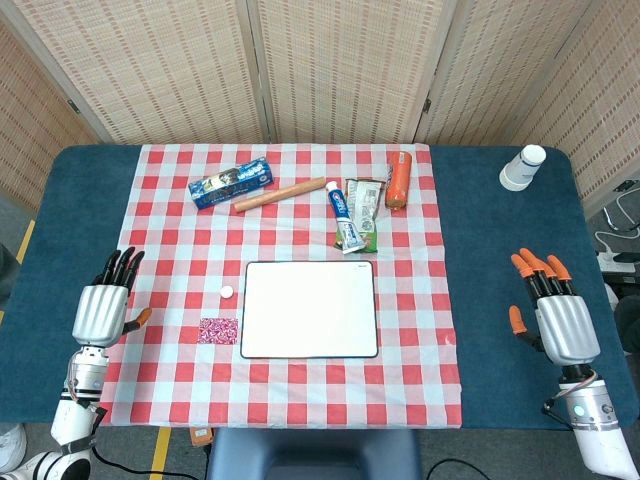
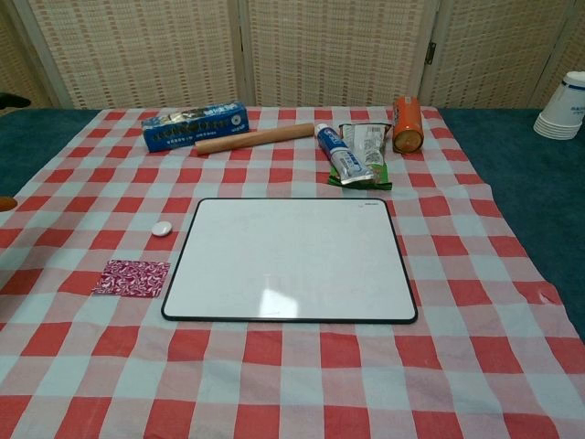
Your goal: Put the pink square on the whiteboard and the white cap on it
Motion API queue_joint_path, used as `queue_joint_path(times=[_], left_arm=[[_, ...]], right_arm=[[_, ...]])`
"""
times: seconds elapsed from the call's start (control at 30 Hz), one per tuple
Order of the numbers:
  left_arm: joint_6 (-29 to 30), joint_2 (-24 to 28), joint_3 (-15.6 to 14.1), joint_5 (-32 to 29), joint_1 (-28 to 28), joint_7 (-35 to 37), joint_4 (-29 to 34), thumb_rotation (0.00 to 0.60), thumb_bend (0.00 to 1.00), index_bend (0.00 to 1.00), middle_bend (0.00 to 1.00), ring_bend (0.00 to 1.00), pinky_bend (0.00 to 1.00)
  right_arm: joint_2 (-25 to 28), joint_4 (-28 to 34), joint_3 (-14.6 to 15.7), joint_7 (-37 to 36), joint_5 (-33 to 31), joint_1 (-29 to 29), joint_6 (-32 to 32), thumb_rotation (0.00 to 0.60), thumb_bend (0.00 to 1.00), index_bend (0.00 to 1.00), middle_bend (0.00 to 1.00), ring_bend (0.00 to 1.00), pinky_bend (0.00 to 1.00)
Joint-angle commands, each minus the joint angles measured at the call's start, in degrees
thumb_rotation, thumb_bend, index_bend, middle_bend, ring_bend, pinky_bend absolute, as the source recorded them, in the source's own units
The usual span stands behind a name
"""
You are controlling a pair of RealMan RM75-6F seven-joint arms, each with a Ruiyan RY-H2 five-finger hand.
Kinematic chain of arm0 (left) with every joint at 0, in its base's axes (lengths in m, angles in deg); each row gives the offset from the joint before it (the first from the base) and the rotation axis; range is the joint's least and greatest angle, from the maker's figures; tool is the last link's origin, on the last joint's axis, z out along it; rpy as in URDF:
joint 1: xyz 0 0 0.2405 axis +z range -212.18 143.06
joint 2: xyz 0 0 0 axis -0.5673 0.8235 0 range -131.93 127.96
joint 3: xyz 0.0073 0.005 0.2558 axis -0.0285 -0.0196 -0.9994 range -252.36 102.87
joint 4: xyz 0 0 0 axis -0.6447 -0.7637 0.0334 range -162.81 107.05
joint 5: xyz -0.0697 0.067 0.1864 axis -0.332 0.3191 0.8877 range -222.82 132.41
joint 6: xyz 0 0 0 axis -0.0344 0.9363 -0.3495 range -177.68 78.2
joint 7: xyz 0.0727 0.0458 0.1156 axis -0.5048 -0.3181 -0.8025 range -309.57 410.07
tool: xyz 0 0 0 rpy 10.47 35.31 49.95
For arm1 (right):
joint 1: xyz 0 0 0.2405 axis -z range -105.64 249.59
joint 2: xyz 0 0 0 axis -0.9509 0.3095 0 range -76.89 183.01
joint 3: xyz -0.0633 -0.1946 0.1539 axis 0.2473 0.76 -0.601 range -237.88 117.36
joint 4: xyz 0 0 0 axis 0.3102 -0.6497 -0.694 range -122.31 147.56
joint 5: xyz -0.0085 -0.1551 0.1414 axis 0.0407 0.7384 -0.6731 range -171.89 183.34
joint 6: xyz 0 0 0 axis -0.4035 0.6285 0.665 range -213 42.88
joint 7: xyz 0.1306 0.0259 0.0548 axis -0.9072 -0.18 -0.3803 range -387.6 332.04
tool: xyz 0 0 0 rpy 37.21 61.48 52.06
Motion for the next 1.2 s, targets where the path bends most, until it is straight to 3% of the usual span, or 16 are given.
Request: queue_joint_path(times=[0.03,0.73,0.83,0.9,0.97,1.03,1.1,1.2], left_arm=[[-0.1,0.0,0.0,-0.1,0.0,0.0,0.0,0.600,0.22,0.00,0.00,0.00,0.36],[2.3,3.0,0.1,1.9,0.8,0.6,4.0,0.600,0.22,0.00,0.00,0.03,0.37],[2.7,2.8,-0.2,2.6,0.9,1.0,3.8,0.600,0.22,0.00,0.01,0.12,0.43],[2.7,2.9,-0.4,3.2,0.9,2.0,3.8,0.600,0.22,0.00,0.11,0.33,0.60],[1.3,4.1,-1.1,4.1,0.5,3.2,4.6,0.600,0.22,0.02,0.44,0.70,0.86],[-1.2,6.3,-2.3,4.6,0.0,2.7,6.0,0.600,0.22,0.12,0.74,0.93,0.98],[-4.3,9.3,-3.7,5.2,-0.8,1.4,8.6,0.600,0.23,0.21,0.87,0.99,1.00],[-6.1,12.2,-5.2,7.2,-1.7,-2.4,11.5,0.600,0.23,0.23,0.95,1.00,1.00]], right_arm=[[0.0,0.0,0.0,0.0,-0.1,0.0,-0.1,0.600,0.46,0.00,0.00,0.00,0.00],[0.7,0.4,0.6,-0.7,1.0,-0.1,-0.4,0.600,0.46,0.00,0.00,0.00,0.00],[0.7,0.3,0.8,-0.9,1.5,-0.1,-0.3,0.600,0.46,0.00,0.00,0.00,0.00],[0.7,0.3,1.0,-1.1,1.7,0.0,-0.2,0.600,0.46,0.00,0.00,0.00,0.00],[0.7,0.3,1.0,-1.3,1.7,0.2,0.1,0.600,0.46,0.00,0.00,0.00,0.00],[0.8,0.4,1.1,-1.4,1.6,0.4,0.3,0.600,0.45,0.00,0.00,0.00,0.00],[0.8,0.4,1.1,-1.3,1.6,0.5,0.5,0.600,0.45,0.00,0.00,0.00,0.00],[0.6,0.4,1.2,-0.7,1.5,0.4,-0.1,0.600,0.45,0.00,0.00,0.00,0.00]])
